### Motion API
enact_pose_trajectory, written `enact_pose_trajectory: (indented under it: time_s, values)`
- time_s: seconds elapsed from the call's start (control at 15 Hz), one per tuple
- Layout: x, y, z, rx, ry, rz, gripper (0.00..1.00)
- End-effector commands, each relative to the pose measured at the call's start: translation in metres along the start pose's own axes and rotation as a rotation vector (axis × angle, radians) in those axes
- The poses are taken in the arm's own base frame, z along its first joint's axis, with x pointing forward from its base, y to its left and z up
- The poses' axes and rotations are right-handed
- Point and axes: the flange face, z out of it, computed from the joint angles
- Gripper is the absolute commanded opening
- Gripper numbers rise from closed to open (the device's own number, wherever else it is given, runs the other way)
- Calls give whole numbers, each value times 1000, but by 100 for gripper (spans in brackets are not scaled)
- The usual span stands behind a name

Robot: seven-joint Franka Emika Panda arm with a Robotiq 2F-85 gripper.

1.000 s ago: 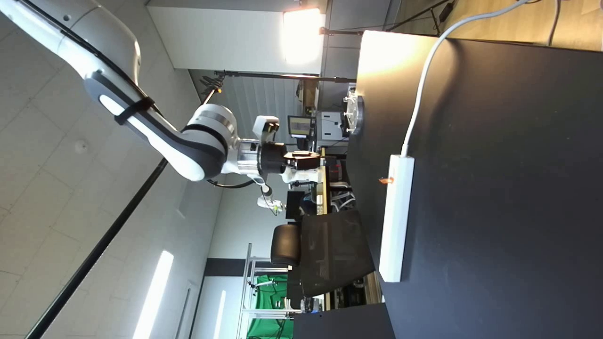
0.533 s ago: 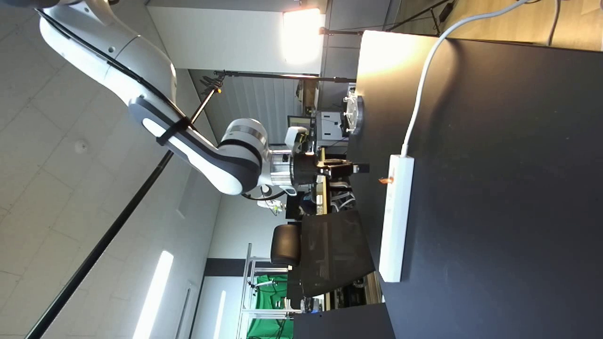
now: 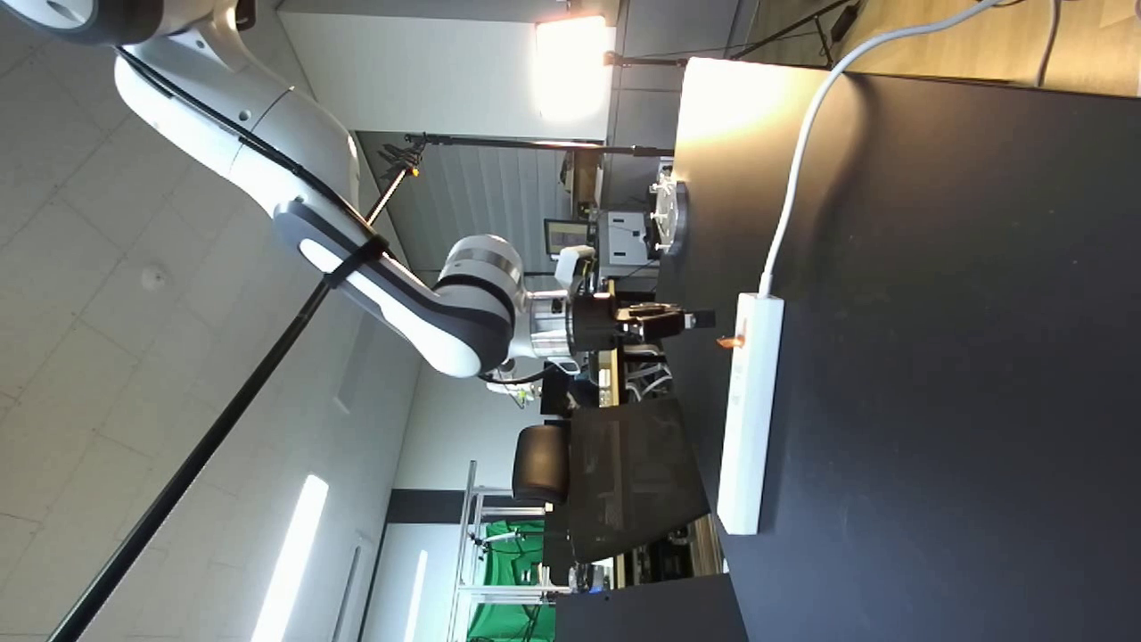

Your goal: Flip the first switch from the right of the adaptor.

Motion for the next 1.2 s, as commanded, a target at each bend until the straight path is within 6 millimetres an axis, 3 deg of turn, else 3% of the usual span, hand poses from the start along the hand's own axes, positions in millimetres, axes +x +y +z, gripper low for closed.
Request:
enact_pose_trajectory:
  time_s: [0.0, 0.4, 1.13]
  values:
    - [0, 0, -1, 0, 0, 0, 1]
    - [0, 1, 1, 1, 5, 3, 0]
    - [0, 9, 35, 12, 43, 10, 0]
